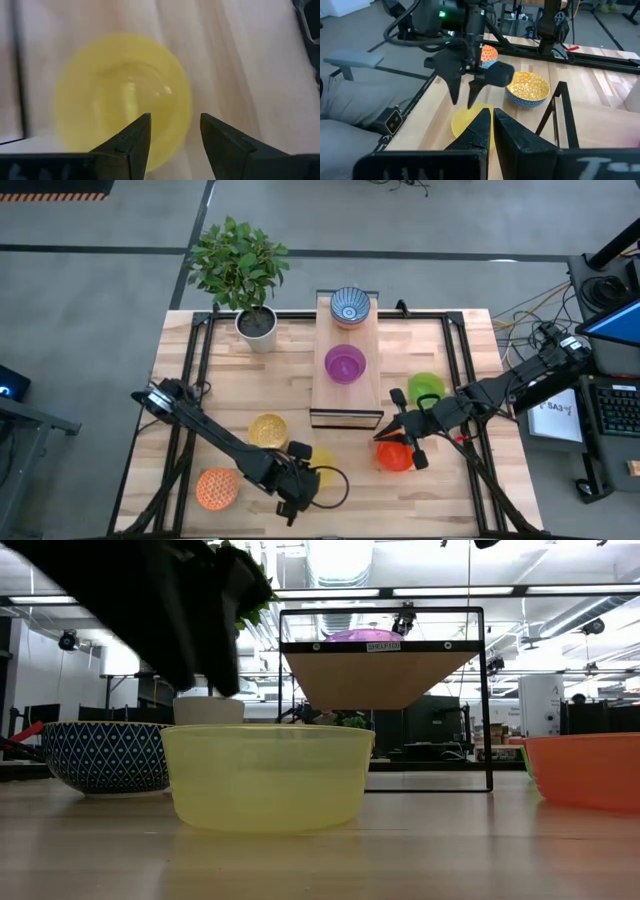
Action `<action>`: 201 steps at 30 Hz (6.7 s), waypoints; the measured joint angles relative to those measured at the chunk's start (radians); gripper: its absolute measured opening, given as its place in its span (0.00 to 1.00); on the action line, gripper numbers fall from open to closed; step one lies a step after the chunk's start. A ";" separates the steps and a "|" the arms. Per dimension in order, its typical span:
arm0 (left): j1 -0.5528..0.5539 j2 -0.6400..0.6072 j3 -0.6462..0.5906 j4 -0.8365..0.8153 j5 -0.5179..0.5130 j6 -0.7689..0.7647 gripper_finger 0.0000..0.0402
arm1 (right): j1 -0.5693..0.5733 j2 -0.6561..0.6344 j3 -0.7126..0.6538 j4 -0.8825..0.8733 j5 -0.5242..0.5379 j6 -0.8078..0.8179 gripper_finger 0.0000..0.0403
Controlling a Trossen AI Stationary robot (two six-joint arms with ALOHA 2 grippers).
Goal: Place and stack bowls onto a shelf
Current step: Stack the yellow bowl on top of the purple bowl on the shelf, then stack the yellow patterned bowl on top of the dark blue patterned bowl on the shelf
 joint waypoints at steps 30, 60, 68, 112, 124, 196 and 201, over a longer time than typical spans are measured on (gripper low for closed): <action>0.031 0.042 -0.025 0.087 0.120 -0.005 0.01 | 0.002 0.003 0.000 0.001 0.000 0.000 0.03; 0.278 0.001 0.732 -0.657 -0.025 0.638 0.00 | 0.159 0.018 -0.027 0.063 0.011 0.086 0.03; 0.512 0.001 0.769 -0.616 0.067 0.771 0.00 | 0.159 0.011 -0.027 0.063 0.011 0.037 0.03; 0.643 -0.002 0.652 -0.492 0.176 0.718 0.14 | 0.159 0.011 -0.027 0.044 0.009 0.020 0.03; 0.612 -0.076 0.643 -0.414 0.177 0.776 0.02 | 0.158 0.010 -0.027 0.052 0.010 0.015 0.03; 0.197 -0.652 -0.564 -0.024 0.213 -0.093 0.19 | -0.158 0.032 0.270 -0.503 0.349 0.444 0.03; 0.169 -0.561 -0.560 -0.021 0.216 -0.132 0.37 | -0.158 0.032 0.262 -0.504 0.347 0.445 0.03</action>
